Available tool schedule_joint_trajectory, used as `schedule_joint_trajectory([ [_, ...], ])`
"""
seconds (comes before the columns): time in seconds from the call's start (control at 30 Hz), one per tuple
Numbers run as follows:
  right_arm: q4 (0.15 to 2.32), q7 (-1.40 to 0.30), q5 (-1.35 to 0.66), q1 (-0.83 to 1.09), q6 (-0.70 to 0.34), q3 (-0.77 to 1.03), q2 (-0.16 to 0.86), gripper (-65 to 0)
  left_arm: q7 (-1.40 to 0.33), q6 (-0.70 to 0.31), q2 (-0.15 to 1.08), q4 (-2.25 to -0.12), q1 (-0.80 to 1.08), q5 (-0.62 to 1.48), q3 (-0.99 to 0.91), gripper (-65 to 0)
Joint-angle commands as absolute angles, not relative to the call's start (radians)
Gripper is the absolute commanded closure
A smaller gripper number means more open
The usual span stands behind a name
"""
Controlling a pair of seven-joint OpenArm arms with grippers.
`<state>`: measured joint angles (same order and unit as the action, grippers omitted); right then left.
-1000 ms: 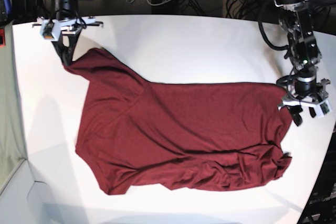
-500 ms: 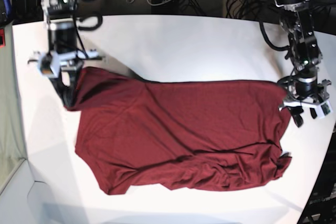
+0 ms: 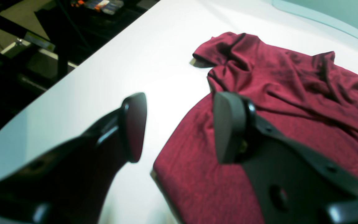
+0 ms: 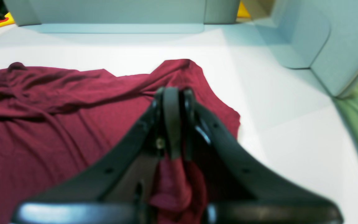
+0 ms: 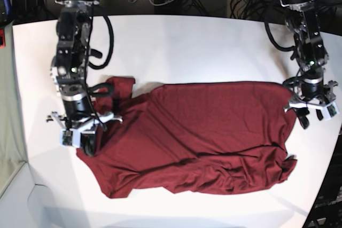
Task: Layout the t-shirt on the table in an organized manner, then fold the t-shirt properly
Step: 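Release the corner and grasp the sleeve with the right gripper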
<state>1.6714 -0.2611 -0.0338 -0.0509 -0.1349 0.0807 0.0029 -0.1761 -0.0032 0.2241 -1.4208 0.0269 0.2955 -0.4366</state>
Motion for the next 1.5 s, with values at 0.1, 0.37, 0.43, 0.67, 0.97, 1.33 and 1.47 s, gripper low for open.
schedule_joint_trajectory([
  [0.1, 1.587, -0.236, -0.038, -0.101, -0.137, 0.077, 0.007, 0.0, -0.148, -0.004, 0.239, -1.440, 0.012, 0.292, -0.440, -33.2],
  [0.37, 1.531, -0.236, -0.038, -0.082, -0.137, 0.082, 0.008, -27.2, -0.148, -0.004, 0.239, -1.440, 0.010, 0.292, -0.440, -33.2],
  [0.43, 1.575, -0.231, -0.038, -0.042, -0.137, 0.084, 0.016, -32.9, -0.148, -0.004, 0.239, -1.440, 0.008, 0.292, -0.440, -33.2],
  [0.67, 1.744, -0.225, -0.042, 0.205, -0.137, 0.061, -0.001, -33.7, -0.145, -0.004, 0.237, -1.440, 0.012, 0.297, -0.440, -33.2],
  [0.97, 1.638, -0.156, -0.036, 0.272, -0.134, -0.068, -0.013, -27.8, -0.145, -0.004, 0.236, -1.438, 0.012, 0.295, -0.440, -33.2],
  [1.33, 1.478, -0.156, -0.036, 0.188, -0.133, -0.077, -0.008, -27.7, -0.143, -0.004, 0.237, -1.435, 0.024, 0.294, -0.441, -33.2],
  [1.47, 1.435, -0.156, -0.036, 0.185, -0.133, -0.084, -0.008, -26.5, -0.143, -0.004, 0.237, -1.432, 0.024, 0.294, -0.441, -33.2],
])
